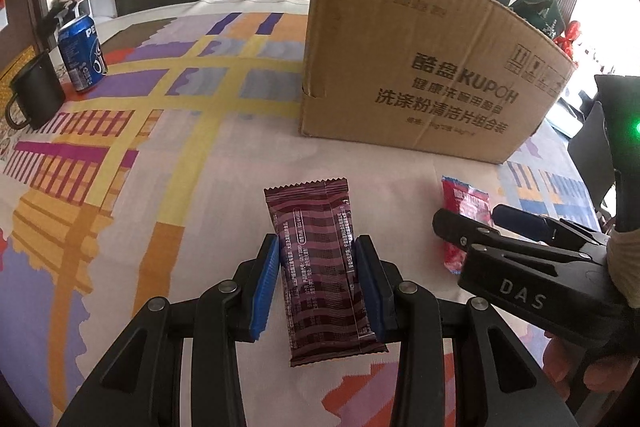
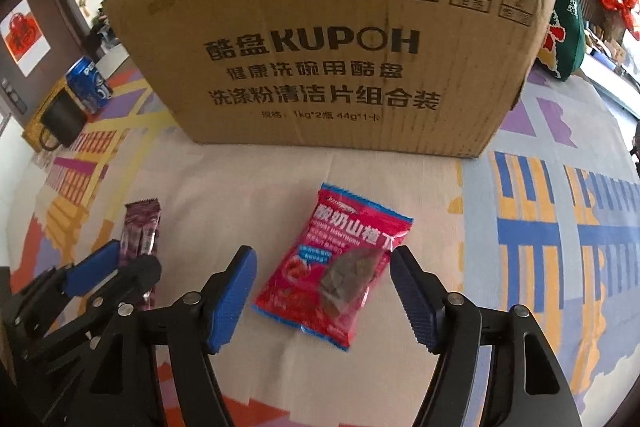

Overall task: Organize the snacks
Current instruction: 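Grasp the pink packet with the right tool while the left tool holds the bar, then lift the bar and pink packet and carry them over the box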

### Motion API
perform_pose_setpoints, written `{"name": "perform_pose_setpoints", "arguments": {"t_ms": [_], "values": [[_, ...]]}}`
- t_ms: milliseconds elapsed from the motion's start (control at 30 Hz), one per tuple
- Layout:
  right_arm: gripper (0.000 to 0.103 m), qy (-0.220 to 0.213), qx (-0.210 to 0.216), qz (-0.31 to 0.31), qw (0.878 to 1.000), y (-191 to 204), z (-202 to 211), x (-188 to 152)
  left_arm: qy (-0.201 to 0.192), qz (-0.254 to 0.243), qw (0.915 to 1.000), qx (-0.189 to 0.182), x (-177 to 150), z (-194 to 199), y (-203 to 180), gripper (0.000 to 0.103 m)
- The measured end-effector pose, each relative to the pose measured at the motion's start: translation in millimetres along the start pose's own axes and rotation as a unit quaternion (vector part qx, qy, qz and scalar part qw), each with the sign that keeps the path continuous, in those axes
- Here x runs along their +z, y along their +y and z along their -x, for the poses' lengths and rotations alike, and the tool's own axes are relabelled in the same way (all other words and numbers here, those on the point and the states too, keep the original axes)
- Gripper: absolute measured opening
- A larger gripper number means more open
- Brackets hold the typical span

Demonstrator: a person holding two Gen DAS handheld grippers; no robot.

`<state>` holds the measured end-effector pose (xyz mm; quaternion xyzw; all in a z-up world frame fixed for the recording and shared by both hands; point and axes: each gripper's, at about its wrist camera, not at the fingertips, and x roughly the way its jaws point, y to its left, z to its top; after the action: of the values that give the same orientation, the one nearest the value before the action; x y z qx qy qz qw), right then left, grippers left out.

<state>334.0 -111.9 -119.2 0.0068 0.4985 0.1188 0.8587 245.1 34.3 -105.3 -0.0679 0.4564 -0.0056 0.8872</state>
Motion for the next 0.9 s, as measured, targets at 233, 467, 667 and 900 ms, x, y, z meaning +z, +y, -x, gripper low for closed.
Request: {"name": "perform_pose_setpoints", "arguments": {"t_ms": [233, 467, 667, 900], "values": [[0.065, -0.002, -0.033, 0.003, 0.999, 1.2, -7.9, 8.4, 0.001, -0.004, 1.0, 0.005, 6.6, -7.2, -1.0, 0.038], [0.047, -0.002, -0.026, 0.002, 1.0, -9.5, -4.1, 8.7, 0.0, -0.003, 1.0, 0.003, 11.0, -7.7, -2.7, 0.038], [0.043, -0.012, -0.015, 0.005, 1.0, -9.6, 6.5, 7.0, -0.007, -0.004, 1.0, -0.001, 12.6, 1.0, -5.4, 0.038], [0.043, -0.041, -0.007, 0.01, 0.999, -11.2, 35.9, 5.4, -0.031, -0.011, 0.9994, -0.009, 18.2, 23.0, -12.6, 0.038]]}}
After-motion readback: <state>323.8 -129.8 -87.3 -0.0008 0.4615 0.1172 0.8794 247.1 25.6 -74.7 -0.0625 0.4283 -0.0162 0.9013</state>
